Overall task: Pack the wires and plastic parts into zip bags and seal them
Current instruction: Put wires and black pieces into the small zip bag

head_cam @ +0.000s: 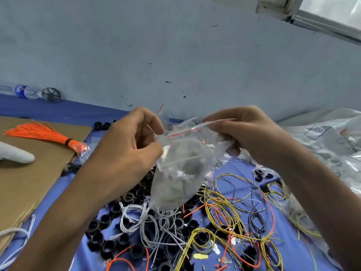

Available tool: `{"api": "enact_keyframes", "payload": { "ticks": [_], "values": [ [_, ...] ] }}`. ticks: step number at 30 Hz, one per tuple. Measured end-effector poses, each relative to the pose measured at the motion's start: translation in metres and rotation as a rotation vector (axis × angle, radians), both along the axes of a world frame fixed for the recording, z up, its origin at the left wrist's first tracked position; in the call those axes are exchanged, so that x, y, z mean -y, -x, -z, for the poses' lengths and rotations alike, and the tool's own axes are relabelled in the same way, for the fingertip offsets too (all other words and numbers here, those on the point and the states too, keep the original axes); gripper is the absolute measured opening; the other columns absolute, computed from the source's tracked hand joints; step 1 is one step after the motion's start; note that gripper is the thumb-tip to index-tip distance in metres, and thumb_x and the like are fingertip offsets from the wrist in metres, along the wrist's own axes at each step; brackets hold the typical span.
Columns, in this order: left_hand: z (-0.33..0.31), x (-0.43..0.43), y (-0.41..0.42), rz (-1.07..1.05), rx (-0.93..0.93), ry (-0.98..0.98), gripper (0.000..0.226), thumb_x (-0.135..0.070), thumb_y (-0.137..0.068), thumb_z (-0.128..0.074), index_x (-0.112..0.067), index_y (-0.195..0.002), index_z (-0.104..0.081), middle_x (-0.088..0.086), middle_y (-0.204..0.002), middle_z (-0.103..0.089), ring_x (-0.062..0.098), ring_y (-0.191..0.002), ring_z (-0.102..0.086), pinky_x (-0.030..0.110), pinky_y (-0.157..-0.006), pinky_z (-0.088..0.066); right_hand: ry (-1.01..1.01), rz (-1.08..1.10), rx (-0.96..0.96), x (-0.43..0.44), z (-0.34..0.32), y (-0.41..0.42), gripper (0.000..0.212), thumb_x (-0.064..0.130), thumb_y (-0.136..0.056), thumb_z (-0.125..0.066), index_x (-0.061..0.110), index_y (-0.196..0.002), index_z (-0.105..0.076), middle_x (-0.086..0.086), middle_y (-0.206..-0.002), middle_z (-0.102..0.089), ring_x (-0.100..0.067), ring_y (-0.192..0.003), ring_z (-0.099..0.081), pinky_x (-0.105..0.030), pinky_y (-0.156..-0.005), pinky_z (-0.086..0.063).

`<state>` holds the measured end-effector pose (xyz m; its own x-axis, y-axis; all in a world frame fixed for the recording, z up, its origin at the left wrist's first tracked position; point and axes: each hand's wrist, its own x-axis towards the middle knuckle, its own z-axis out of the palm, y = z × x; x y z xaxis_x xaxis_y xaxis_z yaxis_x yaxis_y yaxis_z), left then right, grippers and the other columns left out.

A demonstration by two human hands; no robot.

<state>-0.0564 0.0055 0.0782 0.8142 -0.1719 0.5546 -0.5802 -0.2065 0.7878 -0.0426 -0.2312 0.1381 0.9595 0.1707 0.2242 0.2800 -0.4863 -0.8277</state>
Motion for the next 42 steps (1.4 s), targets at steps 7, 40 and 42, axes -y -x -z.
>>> {"api": "enact_keyframes", "payload": {
  "ticks": [7,40,42],
  "values": [
    [-0.001,-0.006,0.011,0.090,0.066,-0.399,0.051,-0.087,-0.071,-0.053,-0.049,-0.104,-0.065,-0.029,-0.105,-0.048,-0.005,-0.094,-0.053,0.016,-0.068,-0.046,-0.157,0.065,-0.074,0.006,-0.010,0.000,0.016,0.002,-0.090,-0.061,0.005,-0.092,-0.076,-0.010,-0.055,-0.054,-0.012,-0.035,-0.042,-0.018,-0.033,-0.034],
    [0.011,0.023,-0.002,-0.094,-0.142,0.020,0.005,-0.030,-0.086,-0.074,-0.029,-0.082,-0.071,-0.009,-0.079,-0.067,0.000,-0.062,-0.055,0.012,-0.061,-0.045,0.762,-0.124,0.398,-0.030,-0.008,0.020,0.012,0.038,-0.088,-0.064,0.031,-0.096,-0.070,0.016,-0.096,-0.067,-0.002,-0.094,-0.061,-0.034,-0.088,-0.049],
    [0.010,0.025,-0.001,-0.087,-0.141,0.020,0.005,-0.031,-0.087,-0.073,-0.030,-0.083,-0.070,-0.012,-0.081,-0.067,0.002,-0.067,-0.057,0.014,-0.063,-0.046,0.686,-0.140,0.339,-0.029,-0.007,0.017,0.009,0.035,-0.086,-0.066,0.029,-0.091,-0.071,0.017,-0.090,-0.070,0.001,-0.090,-0.064,-0.032,-0.085,-0.051]
  ]
}}
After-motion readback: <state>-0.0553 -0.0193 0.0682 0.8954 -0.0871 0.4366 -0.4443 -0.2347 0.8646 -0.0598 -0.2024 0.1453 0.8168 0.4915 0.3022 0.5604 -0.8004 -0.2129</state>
